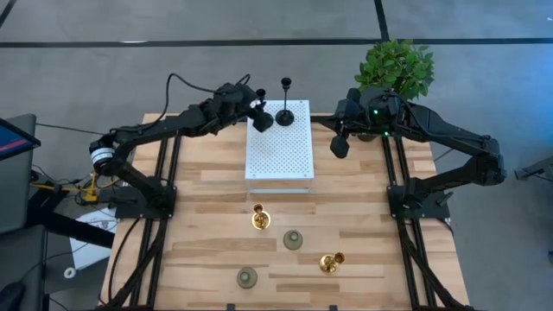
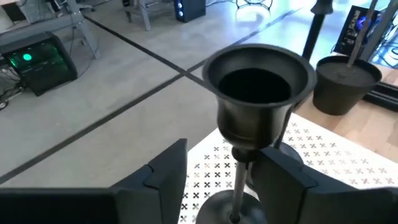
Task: Pick & Place candle stick holders
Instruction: Put the black candle holder aligned with the other black candle holder on the shelf, then put the top gold candle holder on the shelf
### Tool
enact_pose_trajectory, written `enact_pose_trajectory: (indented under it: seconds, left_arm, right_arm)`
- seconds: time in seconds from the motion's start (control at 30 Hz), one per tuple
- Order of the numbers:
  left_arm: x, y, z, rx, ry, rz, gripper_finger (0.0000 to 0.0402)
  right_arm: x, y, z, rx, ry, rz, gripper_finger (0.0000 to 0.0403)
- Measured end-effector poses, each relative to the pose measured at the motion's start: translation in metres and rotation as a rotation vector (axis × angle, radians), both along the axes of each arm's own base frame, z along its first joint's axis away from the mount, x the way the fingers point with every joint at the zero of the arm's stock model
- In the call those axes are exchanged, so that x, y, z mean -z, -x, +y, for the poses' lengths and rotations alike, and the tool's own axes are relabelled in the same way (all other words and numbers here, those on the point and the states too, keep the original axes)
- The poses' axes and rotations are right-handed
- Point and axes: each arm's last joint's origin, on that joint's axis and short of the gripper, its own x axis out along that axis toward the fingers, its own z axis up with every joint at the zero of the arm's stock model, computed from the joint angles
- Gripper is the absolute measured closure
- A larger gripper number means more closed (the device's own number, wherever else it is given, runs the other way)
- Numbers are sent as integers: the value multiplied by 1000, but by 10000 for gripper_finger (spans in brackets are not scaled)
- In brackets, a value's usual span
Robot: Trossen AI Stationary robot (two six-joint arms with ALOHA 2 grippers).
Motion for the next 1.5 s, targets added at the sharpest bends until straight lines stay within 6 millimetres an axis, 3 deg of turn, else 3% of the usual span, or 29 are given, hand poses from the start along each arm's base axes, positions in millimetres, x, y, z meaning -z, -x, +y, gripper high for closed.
enact_pose_trajectory:
  seconds: [0.47, 0.63, 0.83, 1.13, 1.5]
  left_arm:
    - [0, 0, -2, 62, 17, 2, 143]
    - [0, 7, -7, 66, 38, 39, 131]
    - [-14, 21, -29, 116, 35, 30, 142]
    - [-42, 58, -73, 235, 6, -30, 166]
    - [-57, 91, -114, 398, 1, -71, 230]
  right_arm:
    - [0, 0, 0, 0, 0, 0, 403]
    - [0, 0, 0, 0, 0, 0, 403]
    - [0, 0, 0, 0, 0, 0, 403]
    - [1, 0, 0, 0, -2, 7, 403]
    - [2, -3, 14, -56, -11, 16, 403]
